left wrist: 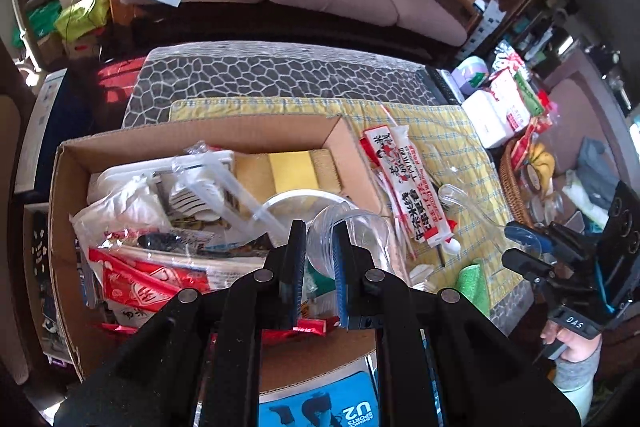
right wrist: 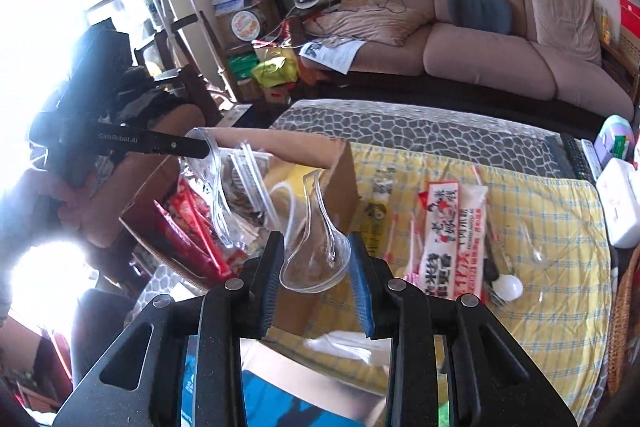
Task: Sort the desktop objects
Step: 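Carry both clear plastic spoons over the cardboard box, then lower both clear spoons into the box and open both tools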
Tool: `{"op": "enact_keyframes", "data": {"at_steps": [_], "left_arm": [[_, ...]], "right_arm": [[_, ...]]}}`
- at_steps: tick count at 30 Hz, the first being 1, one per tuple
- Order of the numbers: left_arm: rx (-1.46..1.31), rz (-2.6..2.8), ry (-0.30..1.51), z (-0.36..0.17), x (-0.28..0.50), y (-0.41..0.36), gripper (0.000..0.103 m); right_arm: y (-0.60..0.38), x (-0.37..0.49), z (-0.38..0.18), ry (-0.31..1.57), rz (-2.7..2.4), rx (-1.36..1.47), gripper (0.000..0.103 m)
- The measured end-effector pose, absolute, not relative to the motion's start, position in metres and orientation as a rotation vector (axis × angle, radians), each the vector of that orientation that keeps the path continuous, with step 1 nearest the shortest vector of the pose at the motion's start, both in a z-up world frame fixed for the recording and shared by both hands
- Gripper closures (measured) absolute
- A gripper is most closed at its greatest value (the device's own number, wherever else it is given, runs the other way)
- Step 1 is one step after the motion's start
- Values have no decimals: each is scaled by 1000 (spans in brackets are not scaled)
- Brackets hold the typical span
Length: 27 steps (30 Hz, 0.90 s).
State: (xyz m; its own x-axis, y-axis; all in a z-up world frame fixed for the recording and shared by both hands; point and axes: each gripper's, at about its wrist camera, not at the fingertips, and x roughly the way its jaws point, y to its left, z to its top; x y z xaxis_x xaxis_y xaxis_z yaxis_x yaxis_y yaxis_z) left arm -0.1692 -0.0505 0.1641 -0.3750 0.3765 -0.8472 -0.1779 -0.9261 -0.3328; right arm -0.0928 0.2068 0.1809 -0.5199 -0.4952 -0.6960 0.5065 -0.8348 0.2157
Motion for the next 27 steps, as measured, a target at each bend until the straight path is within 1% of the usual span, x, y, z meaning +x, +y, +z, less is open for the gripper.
{"op": "enact_keyframes", "data": {"at_steps": [3,8,13,17,20,21,23,27], "left_arm": [[-1543,2333,-318,148,-167,-73,91],[-1580,2305,-356,119,-166,-84,91],[-1604,2273,-351,100,-173,-83,91],[-1621,2252,-336,90,-180,-81,91],[-1620,2245,-332,87,-182,-82,91],[-1619,2246,-335,87,-183,-83,91],[-1617,2248,-347,88,-182,-86,91],[-1603,2270,-371,93,-179,-91,91]], "right_arm": [[165,-100,169,17,-2287,1062,71],[109,-120,143,47,-2245,1102,71],[76,-138,116,183,-2246,1148,71],[68,-148,94,330,-2258,1208,69],[69,-149,92,367,-2268,1218,49],[71,-147,96,358,-2272,1203,45],[77,-145,106,301,-2278,1185,45],[93,-142,125,103,-2242,1157,40]]}}
